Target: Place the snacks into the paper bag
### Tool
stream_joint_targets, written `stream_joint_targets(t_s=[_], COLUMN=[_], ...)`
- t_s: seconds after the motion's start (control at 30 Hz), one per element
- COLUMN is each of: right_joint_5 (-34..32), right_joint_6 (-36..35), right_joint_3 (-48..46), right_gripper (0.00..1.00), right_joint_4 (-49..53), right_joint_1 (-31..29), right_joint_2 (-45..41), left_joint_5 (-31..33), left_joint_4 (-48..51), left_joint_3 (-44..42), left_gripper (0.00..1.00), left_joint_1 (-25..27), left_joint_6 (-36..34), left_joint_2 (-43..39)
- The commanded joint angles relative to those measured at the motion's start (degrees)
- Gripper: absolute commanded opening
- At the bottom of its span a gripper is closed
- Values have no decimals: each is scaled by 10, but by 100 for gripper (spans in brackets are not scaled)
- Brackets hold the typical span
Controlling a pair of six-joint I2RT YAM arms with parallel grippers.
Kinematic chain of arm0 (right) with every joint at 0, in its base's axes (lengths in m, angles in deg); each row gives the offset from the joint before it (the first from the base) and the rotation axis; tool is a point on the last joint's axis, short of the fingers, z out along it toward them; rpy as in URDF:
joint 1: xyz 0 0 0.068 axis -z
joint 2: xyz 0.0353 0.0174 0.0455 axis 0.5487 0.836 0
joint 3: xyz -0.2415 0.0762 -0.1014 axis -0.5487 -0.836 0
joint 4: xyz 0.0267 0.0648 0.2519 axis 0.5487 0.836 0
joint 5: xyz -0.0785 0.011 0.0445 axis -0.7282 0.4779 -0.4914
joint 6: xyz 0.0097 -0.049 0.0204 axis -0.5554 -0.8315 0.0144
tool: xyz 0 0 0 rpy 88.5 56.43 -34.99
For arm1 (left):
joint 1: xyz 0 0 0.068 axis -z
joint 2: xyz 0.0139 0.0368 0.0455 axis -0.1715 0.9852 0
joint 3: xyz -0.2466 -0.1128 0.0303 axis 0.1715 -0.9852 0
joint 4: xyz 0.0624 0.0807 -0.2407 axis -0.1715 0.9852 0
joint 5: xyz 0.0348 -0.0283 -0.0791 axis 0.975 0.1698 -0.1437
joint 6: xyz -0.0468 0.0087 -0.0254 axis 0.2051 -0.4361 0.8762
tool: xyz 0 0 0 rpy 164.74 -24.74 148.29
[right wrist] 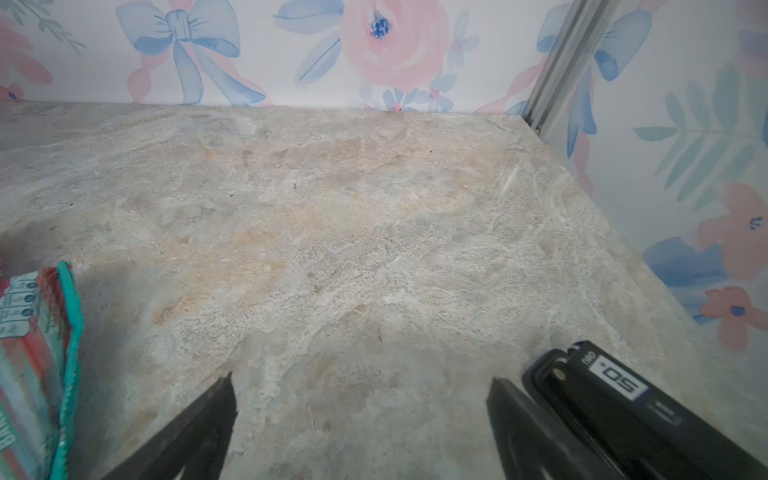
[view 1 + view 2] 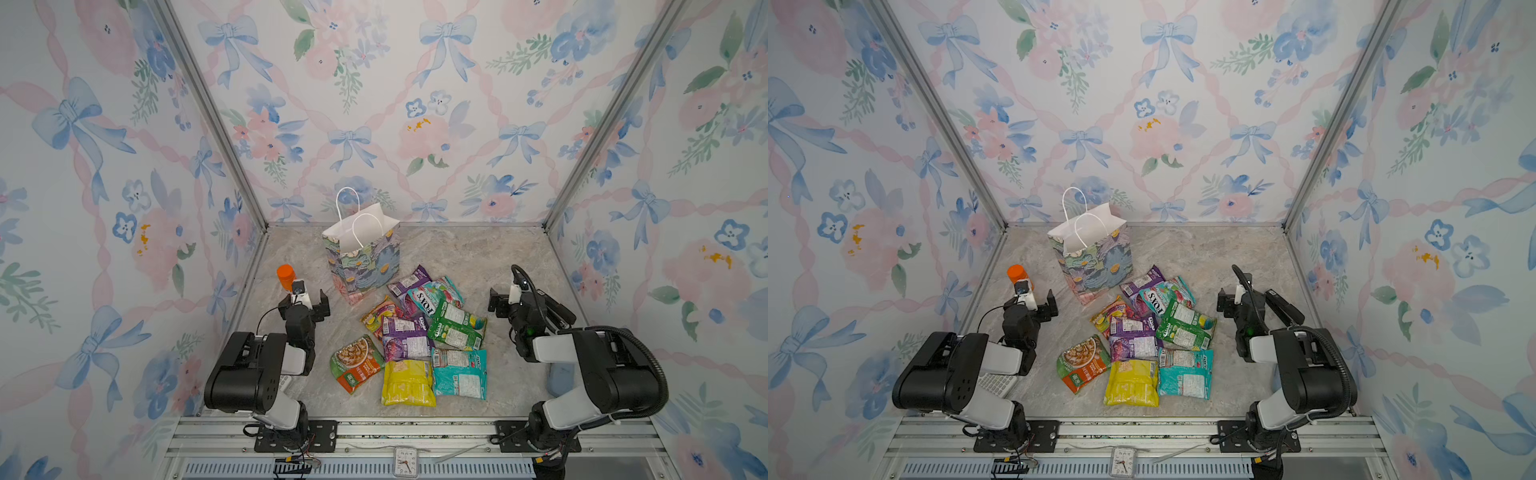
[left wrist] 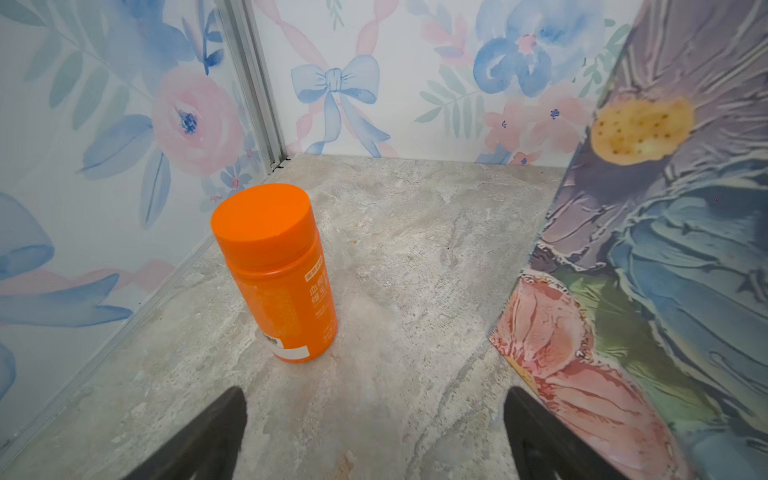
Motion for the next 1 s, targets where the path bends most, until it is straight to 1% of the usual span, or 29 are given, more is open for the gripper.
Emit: stream_joint_targets(t_s=[0.0,0.97], right_joint_5=[6,7], right_joint_6=[-2,-1], right_joint_3=[13,14], right_gripper=[97,97], right_joint_4=[-19,-18], right_joint_1=[9,8], right_joint_2=[8,8], left_joint_5=[7,-1], left_joint_4=[-11,-11], left_joint_3=[9,7], left_gripper=[98,98], left_joint_1=[4,1], left_joint_6=[-12,-11], left_joint_2=[7,5])
